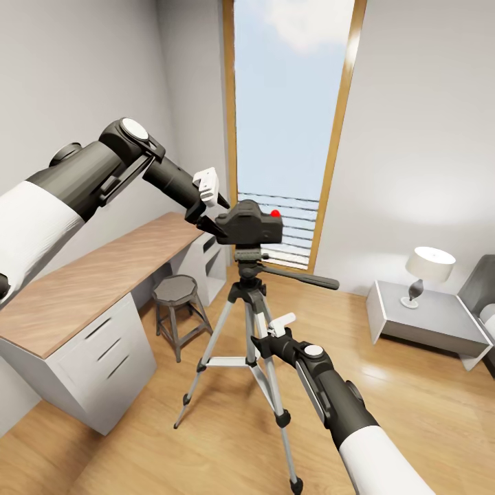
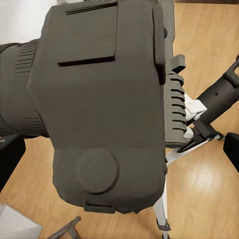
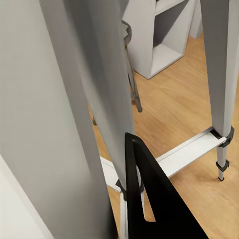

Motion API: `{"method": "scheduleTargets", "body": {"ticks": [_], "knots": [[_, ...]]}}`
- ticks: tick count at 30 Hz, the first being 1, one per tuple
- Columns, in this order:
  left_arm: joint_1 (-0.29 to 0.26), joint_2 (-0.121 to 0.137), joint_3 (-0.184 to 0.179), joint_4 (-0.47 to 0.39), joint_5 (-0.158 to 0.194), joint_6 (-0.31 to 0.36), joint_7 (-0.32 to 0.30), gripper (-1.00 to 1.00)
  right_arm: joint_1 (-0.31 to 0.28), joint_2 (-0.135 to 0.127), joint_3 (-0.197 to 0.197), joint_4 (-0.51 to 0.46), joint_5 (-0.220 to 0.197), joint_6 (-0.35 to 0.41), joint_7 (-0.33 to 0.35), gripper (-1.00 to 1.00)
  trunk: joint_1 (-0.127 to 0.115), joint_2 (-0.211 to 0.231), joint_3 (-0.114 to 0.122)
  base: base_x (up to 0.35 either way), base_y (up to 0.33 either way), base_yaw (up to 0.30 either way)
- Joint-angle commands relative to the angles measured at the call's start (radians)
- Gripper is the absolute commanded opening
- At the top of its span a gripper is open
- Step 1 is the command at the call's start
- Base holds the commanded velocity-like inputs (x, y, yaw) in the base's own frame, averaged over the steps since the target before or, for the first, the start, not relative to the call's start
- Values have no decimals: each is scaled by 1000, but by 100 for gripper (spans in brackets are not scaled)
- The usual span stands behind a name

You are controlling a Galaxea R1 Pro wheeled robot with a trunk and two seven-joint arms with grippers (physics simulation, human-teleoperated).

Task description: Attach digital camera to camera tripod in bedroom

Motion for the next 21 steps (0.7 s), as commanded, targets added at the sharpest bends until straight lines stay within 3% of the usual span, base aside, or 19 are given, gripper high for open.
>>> {"method": "scheduleTargets", "body": {"ticks": [1,17,21], "knots": [[-2,2,-6,-1,9,11,1,100,-1,1,-1,-2,5,4,6,-100,1,-3,-2,0,0,0],[-2,4,11,2,17,11,1,100,-1,1,-2,-2,5,4,6,-100,1,-3,-2,0,0,0],[-2,12,45,3,21,11,1,100,-1,1,-1,-2,5,4,6,-100,1,-3,-2,0,0,0]]}}
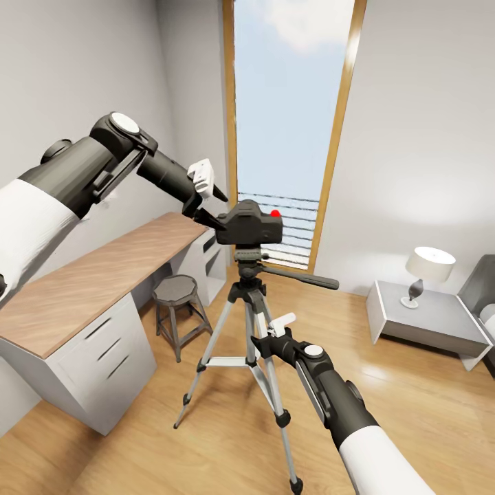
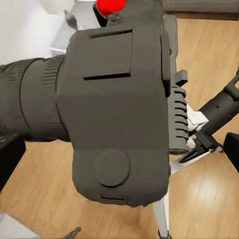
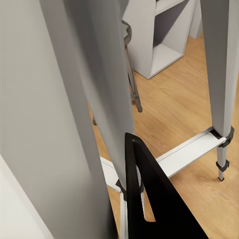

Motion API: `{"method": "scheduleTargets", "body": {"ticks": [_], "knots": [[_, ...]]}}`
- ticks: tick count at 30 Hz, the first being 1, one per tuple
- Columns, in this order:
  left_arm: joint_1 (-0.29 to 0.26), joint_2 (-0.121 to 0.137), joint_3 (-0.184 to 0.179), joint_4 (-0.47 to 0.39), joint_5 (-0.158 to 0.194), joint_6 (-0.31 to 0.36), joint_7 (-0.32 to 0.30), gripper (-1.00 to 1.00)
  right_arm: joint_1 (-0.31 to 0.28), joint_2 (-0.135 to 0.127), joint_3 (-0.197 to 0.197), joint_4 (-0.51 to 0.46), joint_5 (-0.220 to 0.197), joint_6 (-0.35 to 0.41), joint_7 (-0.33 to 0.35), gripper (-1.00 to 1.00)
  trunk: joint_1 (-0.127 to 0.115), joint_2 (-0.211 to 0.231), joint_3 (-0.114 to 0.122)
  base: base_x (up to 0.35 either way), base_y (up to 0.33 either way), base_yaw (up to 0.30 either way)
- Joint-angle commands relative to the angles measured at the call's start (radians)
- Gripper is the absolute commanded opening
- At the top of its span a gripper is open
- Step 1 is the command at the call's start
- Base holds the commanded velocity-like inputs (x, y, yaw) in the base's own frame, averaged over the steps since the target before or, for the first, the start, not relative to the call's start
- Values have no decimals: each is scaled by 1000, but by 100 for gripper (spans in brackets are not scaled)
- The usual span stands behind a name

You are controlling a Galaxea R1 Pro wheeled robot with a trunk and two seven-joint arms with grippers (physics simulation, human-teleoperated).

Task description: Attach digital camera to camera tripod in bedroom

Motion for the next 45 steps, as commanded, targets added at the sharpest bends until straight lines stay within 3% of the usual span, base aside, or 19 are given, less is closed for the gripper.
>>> {"method": "scheduleTargets", "body": {"ticks": [1,8,9,12,16,26,29,33,38,45], "knots": [[-2,3,9,-1,9,10,1,100,-1,1,-1,-2,6,4,6,-100,1,-2,-2,0,0,0],[-2,32,181,0,11,11,1,100,-1,1,-1,-1,6,4,6,-100,1,-2,-2,0,0,0],[-2,44,226,0,12,13,1,100,-1,1,-1,-1,6,4,6,-100,1,-2,-2,0,0,0],[-2,63,280,1,13,25,1,100,-1,1,-2,-2,6,4,5,-100,1,-2,-2,0,0,0],[-2,101,326,2,17,57,1,100,-1,1,-1,-1,6,4,5,-100,1,-2,-2,0,0,0],[0,185,344,29,69,91,2,100,-1,1,-1,-1,7,4,5,-100,1,-2,-2,0,0,0],[24,206,343,46,77,101,4,100,-1,1,-1,-1,7,4,5,-100,1,-2,-2,0,0,0],[107,219,345,64,82,117,17,100,-1,1,-1,-1,7,4,5,-100,1,-2,-2,0,0,0],[202,236,348,104,81,123,94,100,-1,1,-1,-1,6,4,5,-100,1,-2,-2,0,0,0],[267,271,347,191,84,121,239,100,-1,2,-1,-1,5,4,4,-100,1,-2,-2,0,0,0]]}}
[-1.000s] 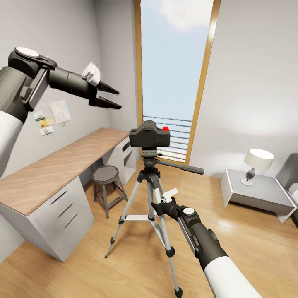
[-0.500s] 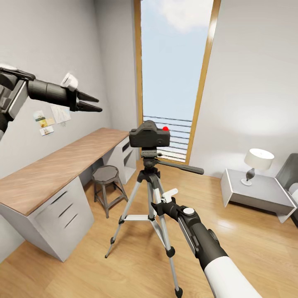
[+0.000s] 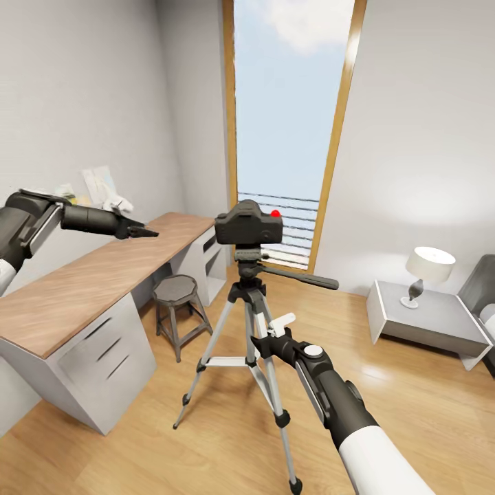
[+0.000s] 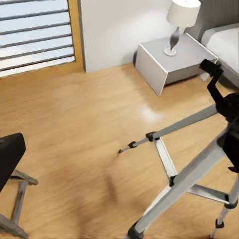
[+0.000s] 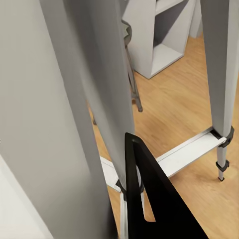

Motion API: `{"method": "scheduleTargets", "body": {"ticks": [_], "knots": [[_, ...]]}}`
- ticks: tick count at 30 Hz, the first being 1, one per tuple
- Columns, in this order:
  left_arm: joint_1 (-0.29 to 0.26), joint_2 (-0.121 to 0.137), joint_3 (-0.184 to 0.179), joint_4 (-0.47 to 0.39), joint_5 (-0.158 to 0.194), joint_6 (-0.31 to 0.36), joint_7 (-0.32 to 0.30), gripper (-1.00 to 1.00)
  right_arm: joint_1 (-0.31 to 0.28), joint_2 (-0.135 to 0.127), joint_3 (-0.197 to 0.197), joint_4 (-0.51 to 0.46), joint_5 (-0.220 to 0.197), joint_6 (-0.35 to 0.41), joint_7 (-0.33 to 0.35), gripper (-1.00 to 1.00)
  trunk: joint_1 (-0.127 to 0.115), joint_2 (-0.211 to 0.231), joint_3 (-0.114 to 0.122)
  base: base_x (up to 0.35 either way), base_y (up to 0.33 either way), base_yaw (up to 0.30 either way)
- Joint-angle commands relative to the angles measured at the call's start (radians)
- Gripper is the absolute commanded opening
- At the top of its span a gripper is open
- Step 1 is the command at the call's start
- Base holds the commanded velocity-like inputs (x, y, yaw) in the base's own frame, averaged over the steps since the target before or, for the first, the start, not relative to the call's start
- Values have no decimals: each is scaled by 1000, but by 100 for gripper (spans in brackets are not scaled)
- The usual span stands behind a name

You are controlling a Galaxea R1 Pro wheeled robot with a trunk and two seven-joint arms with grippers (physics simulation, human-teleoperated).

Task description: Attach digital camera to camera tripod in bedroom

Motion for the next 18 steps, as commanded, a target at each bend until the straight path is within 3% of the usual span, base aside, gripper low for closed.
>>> {"method": "scheduleTargets", "body": {"ticks": [1,8,10,16,18], "knots": [[11,4,-6,12,9,8,18,100,-1,1,-1,-2,8,4,6,-100,1,-3,-2,0,0,0],[134,7,-6,78,7,4,172,100,-1,2,-1,-3,9,6,5,-100,1,-3,-2,0,0,0],[173,7,-7,98,8,3,261,100,-1,2,-1,-3,9,6,5,-100,1,-3,-2,0,0,0],[219,7,-6,163,12,1,439,100,-1,3,-1,-3,9,6,5,-100,1,-3,-2,0,0,0],[227,3,-6,220,15,0,487,100,-1,3,-1,-3,10,6,5,-100,1,-3,-2,0,0,0]]}}
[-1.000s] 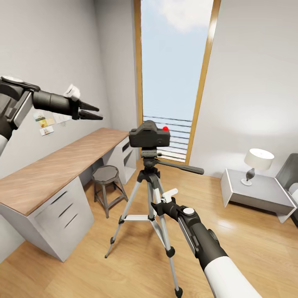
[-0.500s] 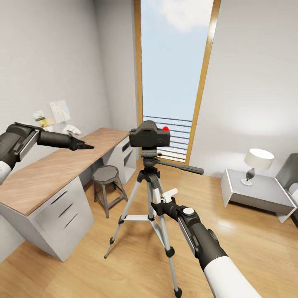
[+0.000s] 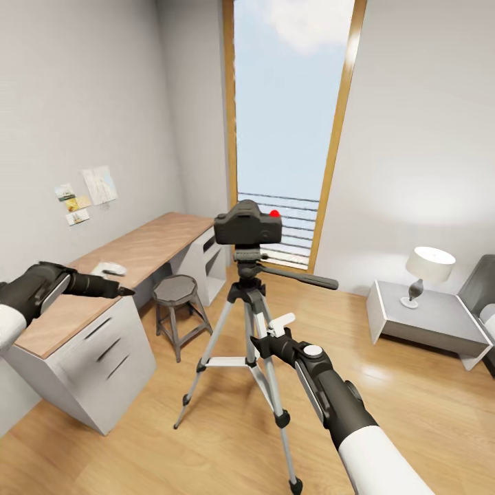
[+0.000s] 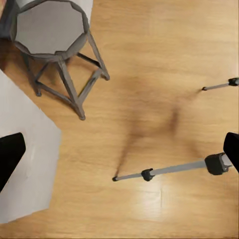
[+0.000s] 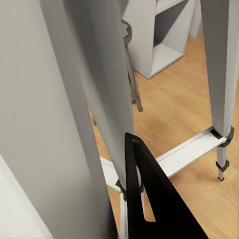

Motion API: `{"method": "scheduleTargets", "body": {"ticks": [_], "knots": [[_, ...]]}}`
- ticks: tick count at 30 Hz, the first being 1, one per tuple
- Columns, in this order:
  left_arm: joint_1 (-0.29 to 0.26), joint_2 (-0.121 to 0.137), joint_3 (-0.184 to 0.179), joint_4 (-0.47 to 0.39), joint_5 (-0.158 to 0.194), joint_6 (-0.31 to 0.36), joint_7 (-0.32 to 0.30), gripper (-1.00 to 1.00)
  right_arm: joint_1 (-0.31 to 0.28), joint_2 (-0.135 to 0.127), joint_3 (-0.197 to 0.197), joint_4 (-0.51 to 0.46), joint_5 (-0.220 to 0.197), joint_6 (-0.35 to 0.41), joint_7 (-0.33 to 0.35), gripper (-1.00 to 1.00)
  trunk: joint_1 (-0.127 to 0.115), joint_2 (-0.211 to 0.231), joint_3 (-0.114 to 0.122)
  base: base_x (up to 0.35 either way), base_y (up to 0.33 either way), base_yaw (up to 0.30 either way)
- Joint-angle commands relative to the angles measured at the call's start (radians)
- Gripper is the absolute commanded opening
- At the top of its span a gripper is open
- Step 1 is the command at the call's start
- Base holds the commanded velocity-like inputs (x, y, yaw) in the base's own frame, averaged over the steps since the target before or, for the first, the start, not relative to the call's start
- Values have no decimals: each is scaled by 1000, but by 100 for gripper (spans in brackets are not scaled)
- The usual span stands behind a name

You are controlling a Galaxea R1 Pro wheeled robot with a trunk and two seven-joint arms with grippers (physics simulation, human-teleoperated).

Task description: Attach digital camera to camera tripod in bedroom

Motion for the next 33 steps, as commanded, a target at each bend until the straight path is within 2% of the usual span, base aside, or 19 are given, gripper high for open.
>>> {"method": "scheduleTargets", "body": {"ticks": [1,2,3,5,7,9,10,11,14,16,19,23,24,26,27,28,29,32,33], "knots": [[0,-1,-6,22,14,7,12,100,-1,0,-1,-2,6,4,6,-100,1,-3,-2,0,0,0],[3,-6,-6,70,21,7,27,100,-1,0,-1,-2,7,4,6,-100,1,-3,-2,0,0,0],[5,-13,-5,155,47,-1,41,100,-1,0,-1,-2,6,6,6,-100,1,-3,-2,0,0,0],[6,-16,-5,213,71,-22,47,100,-1,1,-1,-2,6,7,6,-100,1,-3,-2,0,0,0],[9,-21,-5,324,127,-96,59,100,-1,0,-1,-2,5,6,6,-100,1,-3,-2,0,0,0],[15,-22,-4,355,154,-131,64,100,-1,1,-1,-2,5,6,6,-100,1,-3,-2,0,0,0],[122,-27,-4,399,247,-187,130,100,-1,1,-1,-2,6,4,6,-100,1,-3,-2,0,0,0],[192,-36,-3,404,294,-200,165,100,-1,0,-1,-2,6,4,6,-100,1,-3,-2,0,0,0],[279,-57,-3,407,338,-207,183,100,-1,0,-1,-2,5,4,6,-100,1,-3,-2,0,0,0],[393,-109,-3,408,355,-210,196,100,-1,1,-1,-2,4,4,6,-100,1,-3,-2,0,0,0],[467,-143,-3,408,361,-211,219,100,-1,1,-1,-2,4,4,6,-100,1,-3,-2,0,0,0],[533,-169,-2,408,373,-218,279,100,-1,1,-1,-2,4,5,6,-100,1,-3,-2,0,0,0],[671,-205,-1,408,472,-376,427,100,-1,1,-1,-2,3,5,6,-100,1,-3,-2,0,0,0],[703,-209,0,408,523,-431,462,100,-1,1,-1,-2,2,4,6,-100,1,-3,-2,0,0,0],[728,-213,0,408,584,-477,497,100,-1,1,-1,-2,1,4,6,-100,1,-3,-2,0,0,0],[778,-227,-1,409,775,-547,642,100,-1,1,0,-1,-2,4,6,-100,1,-3,-2,0,0,0],[789,-229,-1,408,793,-550,671,100,-1,1,0,-1,-2,4,6,-100,1,-3,-2,0,0,0],[805,-232,-1,408,808,-547,699,100,-1,1,0,-1,-2,4,6,-100,1,-3,-2,0,0,0],[849,-238,-4,408,821,-472,726,100,-1,1,-1,-1,-2,4,6,-100,1,-3,-2,0,0,0]]}}
